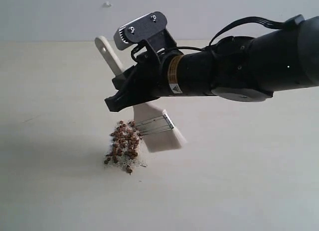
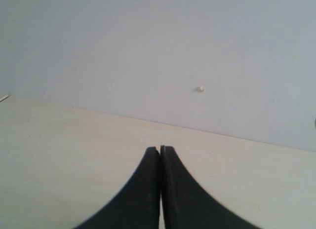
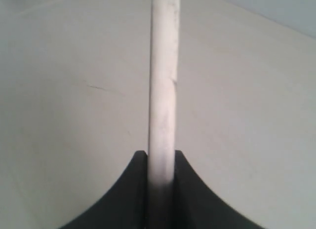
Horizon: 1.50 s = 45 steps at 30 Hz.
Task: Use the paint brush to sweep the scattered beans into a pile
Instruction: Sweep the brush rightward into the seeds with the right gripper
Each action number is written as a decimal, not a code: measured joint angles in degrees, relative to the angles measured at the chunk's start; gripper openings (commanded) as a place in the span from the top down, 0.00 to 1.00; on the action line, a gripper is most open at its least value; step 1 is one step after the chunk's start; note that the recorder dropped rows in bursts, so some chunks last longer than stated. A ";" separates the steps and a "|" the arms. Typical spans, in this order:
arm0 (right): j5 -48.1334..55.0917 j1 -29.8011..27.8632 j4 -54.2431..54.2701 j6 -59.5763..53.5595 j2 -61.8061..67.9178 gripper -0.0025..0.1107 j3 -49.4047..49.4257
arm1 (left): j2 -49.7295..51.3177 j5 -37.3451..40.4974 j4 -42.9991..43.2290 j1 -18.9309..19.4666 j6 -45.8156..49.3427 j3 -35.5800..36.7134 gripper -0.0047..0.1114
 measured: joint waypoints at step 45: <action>2.87 -0.04 0.00 5.64 4.86 0.98 0.00 | 0.00 0.00 0.00 0.00 0.00 0.00 0.96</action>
